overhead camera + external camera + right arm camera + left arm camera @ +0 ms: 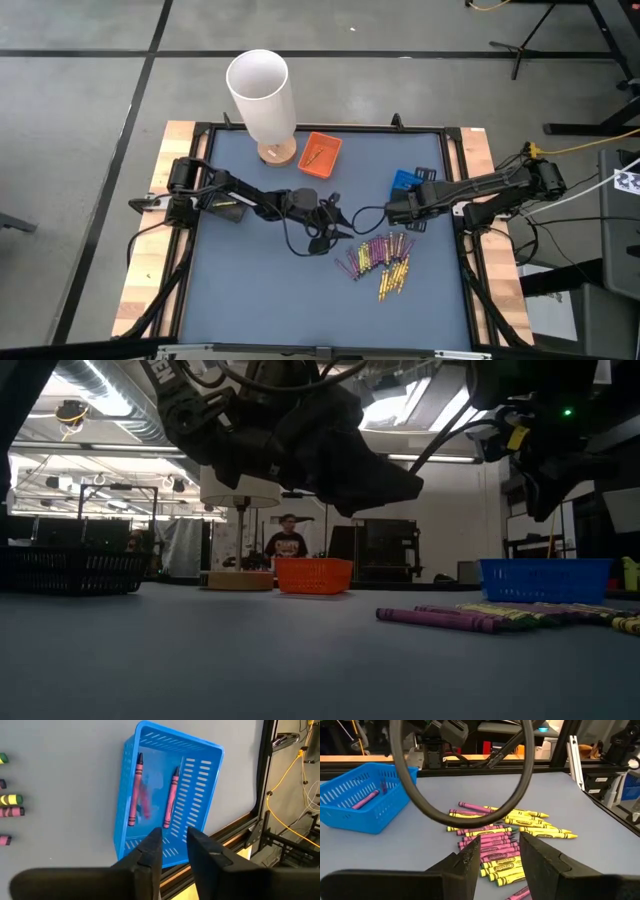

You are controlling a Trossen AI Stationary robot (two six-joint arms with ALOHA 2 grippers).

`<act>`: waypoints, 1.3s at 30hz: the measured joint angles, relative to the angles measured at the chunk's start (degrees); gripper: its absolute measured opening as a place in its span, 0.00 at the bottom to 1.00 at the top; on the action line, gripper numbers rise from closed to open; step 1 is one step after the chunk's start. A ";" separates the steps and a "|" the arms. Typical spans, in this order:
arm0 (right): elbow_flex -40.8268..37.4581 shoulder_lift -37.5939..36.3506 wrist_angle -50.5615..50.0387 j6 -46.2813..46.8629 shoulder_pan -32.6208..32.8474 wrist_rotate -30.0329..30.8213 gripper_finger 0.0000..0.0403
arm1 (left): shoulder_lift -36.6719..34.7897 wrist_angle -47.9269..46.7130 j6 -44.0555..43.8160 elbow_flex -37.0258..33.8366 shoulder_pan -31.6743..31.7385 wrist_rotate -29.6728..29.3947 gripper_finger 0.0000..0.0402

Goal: Sort crayons
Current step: Put the violet crayon into the blue basket, then put the yellow crayon into the orange basket

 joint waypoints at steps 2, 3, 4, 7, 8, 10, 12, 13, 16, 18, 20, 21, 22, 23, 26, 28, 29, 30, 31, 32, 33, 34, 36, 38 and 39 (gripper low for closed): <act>0.00 0.00 0.06 0.02 0.00 -0.02 0.24 | 0.00 0.00 0.00 0.00 -0.22 0.01 0.30; 0.00 0.00 0.07 0.02 0.00 -0.02 0.25 | 0.00 0.00 0.02 0.00 -0.34 0.02 0.30; 0.00 0.00 0.07 0.02 0.00 -0.02 0.26 | 0.00 0.00 0.02 0.00 -0.50 0.02 0.30; 0.00 0.00 0.16 0.04 0.00 -0.03 0.28 | 0.00 -0.08 0.02 0.00 -0.66 0.11 0.30; 0.00 0.00 0.19 0.04 0.00 -0.05 0.29 | 0.00 -0.26 0.02 0.00 -0.66 0.09 0.30; 0.00 0.00 0.59 0.07 0.00 -0.28 0.30 | 0.00 -0.90 0.02 0.00 -0.63 0.07 0.30; 0.00 0.00 1.32 0.11 0.00 -1.62 0.30 | 0.00 -1.43 0.02 0.00 -0.63 0.04 0.30; 0.00 0.02 2.05 0.11 0.00 -3.29 0.29 | 0.00 -1.54 0.02 0.00 -0.63 0.04 0.30; 0.00 0.02 5.75 0.13 0.00 -10.95 0.29 | 0.00 -1.97 0.02 0.00 -0.61 0.04 0.30; 0.00 0.02 9.39 0.13 0.04 -17.44 0.29 | 0.00 -1.97 0.02 0.00 -0.63 0.06 0.30; 0.00 0.02 13.58 0.13 0.07 -24.63 0.29 | 0.00 -1.95 0.02 0.00 -0.63 0.04 0.30; 0.00 0.02 15.68 0.13 0.07 -28.22 0.29 | 0.00 -1.97 0.03 0.00 -0.63 0.04 0.30; 0.00 0.02 17.71 0.11 0.32 -31.79 0.29 | 0.00 -1.97 0.02 0.00 -0.63 0.04 0.30; 0.00 0.02 19.55 0.13 0.88 -34.70 0.29 | 0.00 -1.97 0.02 0.00 -0.63 0.04 0.30; 0.00 0.02 23.86 0.07 3.70 -38.92 0.29 | 0.00 -1.97 0.02 0.00 -0.63 0.07 0.30; 0.00 0.02 25.69 0.03 6.46 -39.31 0.29 | 0.00 -1.95 0.04 0.00 -0.73 0.06 0.30; 0.00 0.02 26.34 0.03 7.89 -39.30 0.29 | 0.00 -1.95 0.04 0.00 -0.81 0.05 0.30; 0.00 0.02 26.95 0.02 9.34 -39.30 0.29 | 0.00 -1.95 0.04 0.00 -0.82 0.05 0.30; 0.00 0.02 27.54 -0.01 10.75 -39.27 0.29 | 0.00 -1.96 0.04 0.00 -0.88 0.04 0.30; 0.00 0.02 27.87 0.00 12.24 -39.26 0.29 | 0.00 -1.97 0.04 0.00 -0.95 0.04 0.30; 0.00 0.02 27.95 -0.02 13.64 -39.21 0.29 | 0.00 -1.95 0.04 0.00 -0.98 0.04 0.30; 0.00 0.02 28.09 -0.03 15.05 -38.74 0.29 | 0.00 -1.95 0.04 0.00 -0.98 0.04 0.30; 0.00 0.02 28.35 -0.10 17.83 -37.75 0.29 | 0.00 -1.95 0.04 0.00 -1.19 0.04 0.30; 0.00 0.02 28.34 -0.11 20.51 -36.36 0.29 | 0.00 -1.95 0.04 0.00 -1.25 0.04 0.30; 0.00 0.02 28.50 -0.12 21.73 -35.87 0.29 | 0.00 -1.95 0.04 0.00 -1.34 0.04 0.30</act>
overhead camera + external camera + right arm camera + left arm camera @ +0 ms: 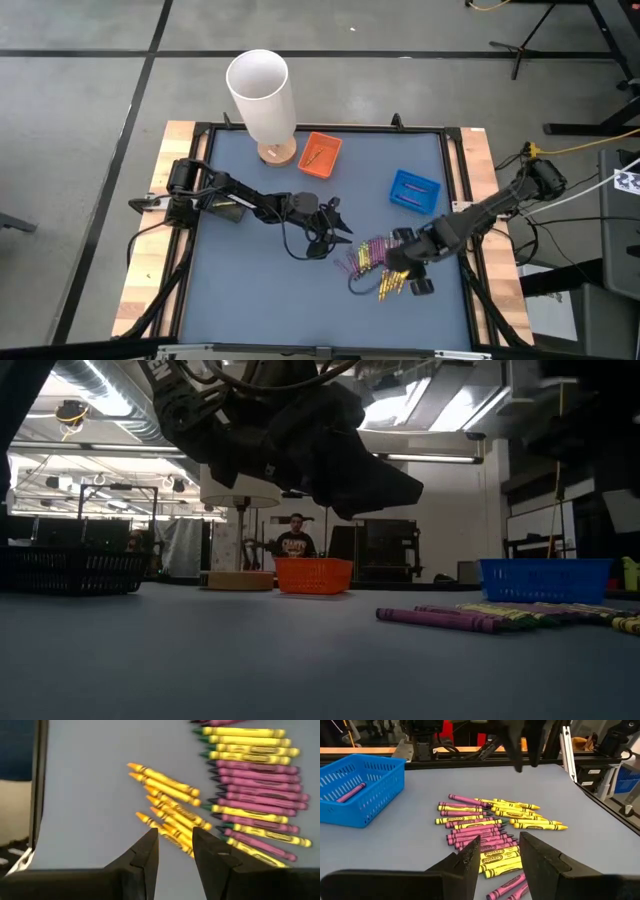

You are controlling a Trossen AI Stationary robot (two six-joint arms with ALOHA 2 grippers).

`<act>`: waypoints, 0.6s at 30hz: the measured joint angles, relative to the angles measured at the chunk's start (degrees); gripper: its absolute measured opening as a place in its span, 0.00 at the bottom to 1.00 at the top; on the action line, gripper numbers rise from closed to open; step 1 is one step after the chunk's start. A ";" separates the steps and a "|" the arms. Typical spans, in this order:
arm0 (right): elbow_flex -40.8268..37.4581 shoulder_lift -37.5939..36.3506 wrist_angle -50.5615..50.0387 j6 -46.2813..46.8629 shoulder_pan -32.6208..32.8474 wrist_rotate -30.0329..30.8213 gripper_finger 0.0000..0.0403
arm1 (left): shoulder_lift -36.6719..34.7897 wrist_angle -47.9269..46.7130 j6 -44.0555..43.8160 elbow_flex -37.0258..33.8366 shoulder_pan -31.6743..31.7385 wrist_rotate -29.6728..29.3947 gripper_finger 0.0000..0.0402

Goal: Sort crayons
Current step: Put the yellow crayon into the orange basket

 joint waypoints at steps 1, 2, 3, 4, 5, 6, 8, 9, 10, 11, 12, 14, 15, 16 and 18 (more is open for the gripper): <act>0.00 0.00 0.27 -0.02 1.17 0.57 0.29 | 0.00 0.00 0.00 0.00 -0.11 -0.01 0.30; 0.00 0.00 0.58 -0.03 2.26 1.14 0.29 | 0.00 0.00 0.00 0.00 -0.21 -0.02 0.30; 0.00 0.00 0.86 -0.08 3.29 1.51 0.29 | 0.00 0.00 0.00 0.00 -0.30 -0.02 0.30; 0.00 0.00 1.12 -0.37 4.21 1.98 0.29 | 0.00 0.00 0.00 0.00 -0.44 -0.02 0.30; 0.00 0.00 1.45 -1.22 5.07 2.38 0.29 | 0.00 0.00 0.00 0.00 -0.59 -0.02 0.30; 0.00 0.00 1.89 -2.00 5.96 2.71 0.29 | 0.00 0.00 0.00 0.00 -0.65 -0.02 0.30; 0.00 0.00 2.40 -3.84 7.49 3.73 0.29 | 0.01 0.00 0.00 0.00 -0.84 -0.02 0.30; 0.00 0.02 2.40 -4.53 8.12 4.27 0.29 | 0.02 0.00 -0.02 0.00 -0.96 -0.02 0.30; 0.00 0.03 2.39 -4.98 8.70 4.95 0.29 | 0.02 0.00 0.00 0.00 -1.10 -0.02 0.30; 0.00 0.04 2.39 -5.55 9.15 5.80 0.29 | 0.01 0.00 0.00 0.00 -1.20 -0.02 0.30; 0.00 0.04 2.39 -5.82 9.59 6.32 0.29 | 0.02 0.00 0.00 0.00 -1.32 -0.02 0.30; 0.00 0.04 2.39 -5.94 10.17 7.53 0.29 | 0.02 0.01 0.00 0.00 -1.43 -0.02 0.30; 0.00 0.25 2.40 -5.97 10.32 8.06 0.29 | 0.02 0.00 0.00 0.00 -1.52 -0.02 0.30; 0.00 0.61 2.45 -5.99 10.33 8.18 0.29 | 0.02 0.00 0.00 0.00 -1.54 -0.02 0.30; 0.00 1.67 2.54 -6.15 10.33 8.10 0.29 | 0.02 0.00 0.00 0.00 -1.54 -0.02 0.30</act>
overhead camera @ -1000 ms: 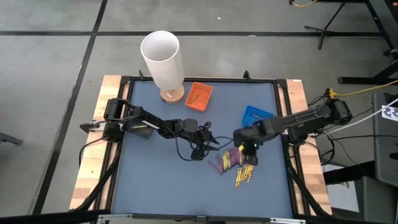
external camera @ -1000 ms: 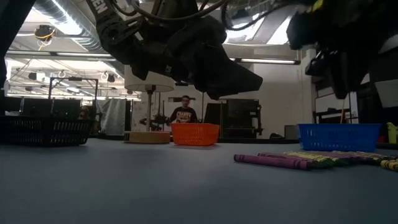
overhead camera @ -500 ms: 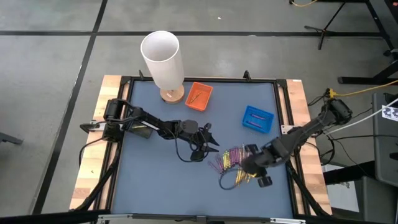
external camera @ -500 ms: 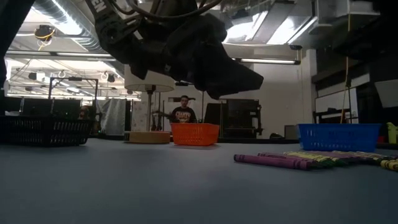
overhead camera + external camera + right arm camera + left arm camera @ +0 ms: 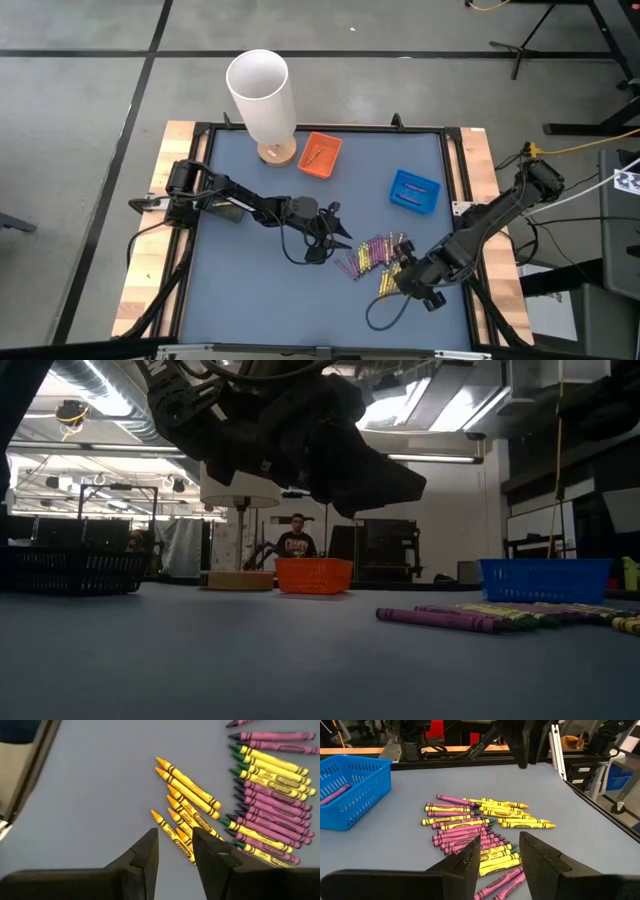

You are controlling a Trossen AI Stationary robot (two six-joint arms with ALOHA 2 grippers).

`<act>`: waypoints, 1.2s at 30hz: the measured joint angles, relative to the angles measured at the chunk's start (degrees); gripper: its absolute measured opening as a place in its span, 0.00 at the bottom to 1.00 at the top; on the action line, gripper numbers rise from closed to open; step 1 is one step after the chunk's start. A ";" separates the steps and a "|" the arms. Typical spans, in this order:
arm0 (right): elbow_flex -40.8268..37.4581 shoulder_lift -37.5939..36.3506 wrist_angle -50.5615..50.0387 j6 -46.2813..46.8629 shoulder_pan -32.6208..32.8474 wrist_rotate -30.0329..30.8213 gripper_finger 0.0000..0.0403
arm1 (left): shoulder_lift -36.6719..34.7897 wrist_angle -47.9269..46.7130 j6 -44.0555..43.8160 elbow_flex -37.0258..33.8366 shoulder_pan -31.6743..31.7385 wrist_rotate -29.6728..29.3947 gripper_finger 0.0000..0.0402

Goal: Sort crayons
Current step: Put the yellow crayon into the orange basket

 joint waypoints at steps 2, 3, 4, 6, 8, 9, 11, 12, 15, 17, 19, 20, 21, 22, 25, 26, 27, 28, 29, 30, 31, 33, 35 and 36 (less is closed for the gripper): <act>0.00 1.54 0.41 -1.33 -0.04 -1.00 0.29 | 0.00 0.00 0.00 0.00 0.02 0.00 0.30; 0.00 2.40 0.76 -2.49 -0.04 -1.60 0.29 | 0.00 0.00 0.00 0.00 0.02 0.00 0.30; 0.00 3.34 1.08 -3.87 -0.04 -2.10 0.29 | 0.00 0.00 0.00 0.00 0.02 -0.01 0.30; 0.00 5.09 1.19 -6.18 -0.04 -2.53 0.29 | 0.00 0.00 -0.04 0.00 0.02 0.00 0.30; 0.00 6.49 1.29 -8.07 -0.09 -2.57 0.29 | 0.00 0.00 -0.04 0.00 0.02 0.00 0.30; 0.00 7.23 1.29 -8.98 -0.15 -2.57 0.29 | 0.00 0.00 -0.02 0.00 0.02 0.00 0.30; 0.00 8.61 1.29 -10.49 -0.19 -2.59 0.29 | 0.00 0.00 -0.02 0.00 0.02 0.00 0.30; 0.00 9.26 1.27 -11.37 -0.20 -2.59 0.29 | 0.00 0.00 -0.02 0.00 0.02 0.00 0.30; 0.00 10.79 1.28 -13.36 -0.20 -2.61 0.29 | 0.00 0.00 -0.02 0.00 0.02 0.00 0.30; 0.00 11.68 1.30 -14.58 -0.20 -2.57 0.29 | 0.00 0.00 -0.02 0.00 0.02 0.00 0.30; 0.00 12.45 1.27 -14.89 -0.20 -2.57 0.29 | 0.00 0.00 -0.02 -0.01 0.02 -0.02 0.30; 0.00 12.80 1.27 -14.89 -0.20 -2.57 0.29 | 0.00 0.00 -0.02 -0.01 0.02 -0.01 0.30; 0.00 13.32 1.27 -14.89 -0.20 -2.57 0.29 | 0.00 0.00 -0.02 0.00 0.02 0.00 0.30; 0.00 13.75 1.25 -14.91 -0.20 -2.57 0.29 | 0.00 0.00 -0.02 0.00 0.02 0.00 0.30; 0.00 14.98 1.27 -14.91 -0.20 -2.56 0.29 | 0.00 0.00 -0.02 -0.02 0.02 -0.01 0.30; 0.00 15.25 1.28 -14.91 -0.20 -2.55 0.29 | 0.00 0.00 -0.02 -0.02 0.02 0.00 0.30; 0.00 15.46 1.27 -14.92 -0.20 -2.55 0.29 | 0.00 0.00 -0.02 -0.02 0.02 -0.02 0.30; 0.00 15.68 1.30 -15.04 -0.20 -2.55 0.29 | 0.00 0.00 -0.02 -0.02 0.02 0.00 0.30; 0.00 15.92 1.40 -15.31 -0.20 -2.55 0.29 | 0.00 0.00 -0.02 -0.02 0.02 -0.01 0.30; 0.00 15.98 1.42 -16.01 -0.18 -2.55 0.29 | 0.00 0.00 -0.02 -0.02 0.02 0.00 0.30; 0.00 16.01 1.56 -16.59 -0.17 -2.59 0.29 | 0.00 0.00 -0.02 -0.02 0.02 -0.02 0.30; 0.00 16.00 2.31 -17.76 -0.17 -3.28 0.29 | 0.00 0.00 -0.02 -0.02 0.02 0.00 0.30; 0.00 15.99 2.77 -17.91 -0.17 -3.55 0.29 | 0.00 0.00 -0.02 -0.02 0.04 -0.02 0.30; 0.00 15.99 2.65 -17.91 -0.17 -3.58 0.29 | 0.00 0.00 -0.02 -0.02 0.02 -0.02 0.30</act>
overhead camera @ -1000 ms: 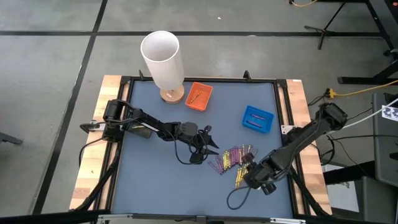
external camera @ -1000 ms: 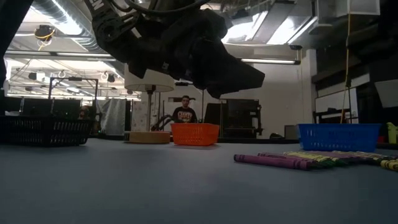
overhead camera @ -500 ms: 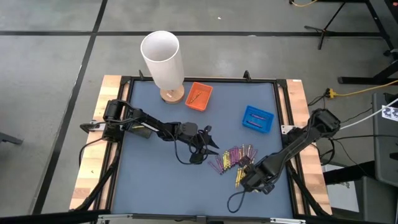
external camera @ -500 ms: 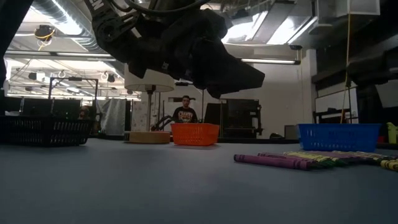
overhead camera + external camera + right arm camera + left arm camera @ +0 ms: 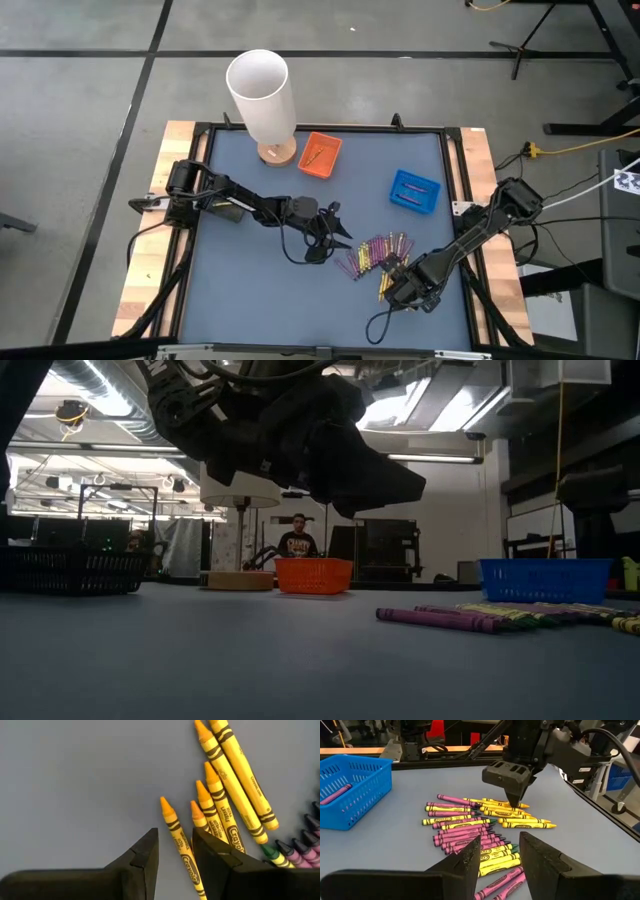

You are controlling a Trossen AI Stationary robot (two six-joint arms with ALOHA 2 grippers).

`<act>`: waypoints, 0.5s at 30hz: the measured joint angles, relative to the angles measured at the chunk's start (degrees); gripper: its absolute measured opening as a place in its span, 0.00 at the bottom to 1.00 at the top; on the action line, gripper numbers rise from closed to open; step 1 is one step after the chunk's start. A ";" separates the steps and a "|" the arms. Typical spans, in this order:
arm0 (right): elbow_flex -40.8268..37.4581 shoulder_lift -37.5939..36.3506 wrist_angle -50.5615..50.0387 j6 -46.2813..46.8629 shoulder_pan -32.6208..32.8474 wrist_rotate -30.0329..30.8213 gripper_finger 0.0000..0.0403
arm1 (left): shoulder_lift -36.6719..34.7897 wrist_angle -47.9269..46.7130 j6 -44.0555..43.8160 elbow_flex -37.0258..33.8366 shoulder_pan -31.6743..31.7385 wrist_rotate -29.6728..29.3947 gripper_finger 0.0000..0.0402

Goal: Sort crayons
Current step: Put the yellow crayon into the orange basket

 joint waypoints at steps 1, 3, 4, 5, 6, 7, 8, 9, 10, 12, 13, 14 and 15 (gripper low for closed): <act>0.00 0.00 -0.05 0.00 0.00 -0.02 0.29 | 0.00 0.00 0.01 0.00 0.00 0.01 0.30; 0.00 0.00 -0.06 0.00 0.00 -0.02 0.29 | 0.00 0.00 0.00 0.00 0.00 0.01 0.30; 0.00 0.00 -0.07 0.00 0.00 -0.02 0.29 | 0.00 0.00 0.02 0.00 0.00 0.02 0.30; 0.00 0.02 -0.07 0.00 0.00 -0.02 0.29 | 0.00 0.00 0.02 0.00 0.02 0.02 0.30; 0.00 0.00 -0.07 -0.04 0.00 -0.02 0.29 | 0.00 0.00 0.02 0.00 0.01 -0.01 0.30; 0.00 0.00 -0.07 -0.23 0.00 -0.02 0.29 | 0.00 0.00 0.02 0.00 0.00 0.02 0.30; 0.00 0.01 -0.07 -0.73 0.00 -0.02 0.29 | 0.00 0.00 0.02 0.00 0.00 0.00 0.30; 0.00 0.20 -0.05 -1.50 0.00 -0.02 0.29 | 0.02 0.00 0.02 0.00 0.00 0.01 0.30; 0.00 0.27 -0.09 -2.35 0.00 -0.04 0.29 | 0.01 0.00 0.02 0.00 0.01 0.02 0.30; 0.00 0.49 -0.05 -3.65 0.00 -0.02 0.29 | 0.02 0.00 0.02 0.00 0.02 -0.01 0.30; 0.00 0.83 0.12 -4.05 0.00 -0.04 0.29 | 0.02 0.00 0.02 0.00 0.01 -0.01 0.30; 0.00 1.08 0.06 -4.28 0.00 -0.02 0.29 | 0.02 0.00 0.02 0.00 0.00 0.01 0.30; 0.00 1.46 -0.06 -4.43 0.00 0.00 0.29 | 0.02 0.00 0.02 0.00 0.02 -0.01 0.30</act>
